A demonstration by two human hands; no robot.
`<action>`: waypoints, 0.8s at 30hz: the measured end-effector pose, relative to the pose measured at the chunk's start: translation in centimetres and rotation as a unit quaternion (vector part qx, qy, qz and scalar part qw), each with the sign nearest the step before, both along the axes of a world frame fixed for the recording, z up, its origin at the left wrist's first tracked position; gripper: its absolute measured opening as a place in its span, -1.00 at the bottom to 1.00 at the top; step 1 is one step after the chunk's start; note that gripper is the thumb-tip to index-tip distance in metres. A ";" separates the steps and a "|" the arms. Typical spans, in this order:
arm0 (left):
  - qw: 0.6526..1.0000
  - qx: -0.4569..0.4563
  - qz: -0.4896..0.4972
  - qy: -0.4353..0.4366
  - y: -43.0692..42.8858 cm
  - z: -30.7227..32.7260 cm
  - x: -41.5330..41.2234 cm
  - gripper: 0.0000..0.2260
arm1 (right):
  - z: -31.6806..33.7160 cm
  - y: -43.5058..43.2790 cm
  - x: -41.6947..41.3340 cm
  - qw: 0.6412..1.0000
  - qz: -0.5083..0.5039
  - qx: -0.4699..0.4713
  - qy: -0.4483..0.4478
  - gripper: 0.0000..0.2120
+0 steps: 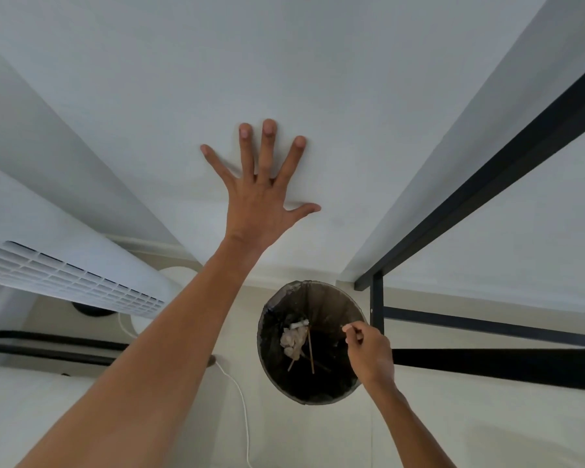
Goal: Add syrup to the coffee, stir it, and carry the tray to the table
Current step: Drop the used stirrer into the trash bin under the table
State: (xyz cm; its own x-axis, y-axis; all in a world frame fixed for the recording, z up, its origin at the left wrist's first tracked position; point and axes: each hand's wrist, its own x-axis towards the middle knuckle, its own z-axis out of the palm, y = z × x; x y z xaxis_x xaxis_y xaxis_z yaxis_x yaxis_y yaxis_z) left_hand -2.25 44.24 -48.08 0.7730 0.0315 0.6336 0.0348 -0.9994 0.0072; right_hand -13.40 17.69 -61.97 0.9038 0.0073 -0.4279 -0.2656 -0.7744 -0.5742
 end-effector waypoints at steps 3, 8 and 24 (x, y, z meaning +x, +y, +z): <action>1.000 0.000 0.000 -0.006 0.1 -0.1 -0.1 0.11 | -0.9 0.0 0.7 1.000 0.004 0.001 0.012 -0.81; 1.000 0.012 0.020 0.004 0.1 0.3 -0.3 0.11 | -1.2 0.0 0.8 1.000 0.024 -0.008 0.006 -0.82; 0.854 -0.083 0.062 0.509 -3.1 8.0 -20.0 -0.33 | 18.8 1.8 -2.1 0.987 0.144 -0.075 0.012 -0.48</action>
State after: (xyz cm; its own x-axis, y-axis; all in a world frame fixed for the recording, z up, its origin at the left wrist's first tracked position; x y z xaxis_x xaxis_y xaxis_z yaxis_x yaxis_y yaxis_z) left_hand -22.22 41.13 -40.11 0.9049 0.1783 -0.3864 0.2140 -0.9755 0.0512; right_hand -15.46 19.47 -43.18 0.8628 0.1977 -0.4653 -0.0339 -0.8957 -0.4434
